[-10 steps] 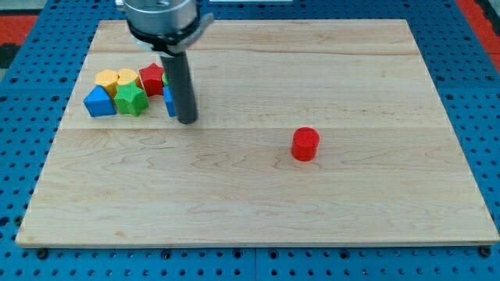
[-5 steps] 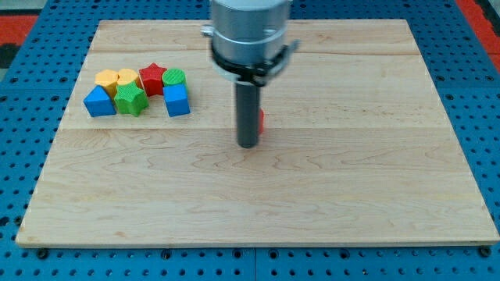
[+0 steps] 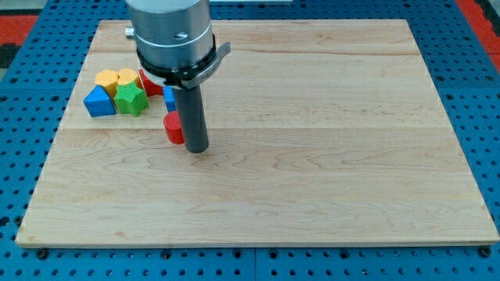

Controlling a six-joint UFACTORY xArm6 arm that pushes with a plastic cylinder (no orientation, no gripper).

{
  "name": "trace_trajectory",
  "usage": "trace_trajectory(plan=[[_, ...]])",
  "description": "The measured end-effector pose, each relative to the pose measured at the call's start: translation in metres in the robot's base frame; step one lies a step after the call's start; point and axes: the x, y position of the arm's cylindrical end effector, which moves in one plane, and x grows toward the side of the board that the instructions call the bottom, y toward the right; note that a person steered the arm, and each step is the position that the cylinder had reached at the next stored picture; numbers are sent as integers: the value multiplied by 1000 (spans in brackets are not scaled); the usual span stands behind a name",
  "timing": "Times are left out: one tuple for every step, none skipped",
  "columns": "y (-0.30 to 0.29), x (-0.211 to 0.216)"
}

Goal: Push the red circle into the green star

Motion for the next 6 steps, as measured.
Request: trace_trajectory(plan=[[-44,-31],[-68,-47],[-76,-25],[-197,-15],[-219,-38],[-176,-87]])
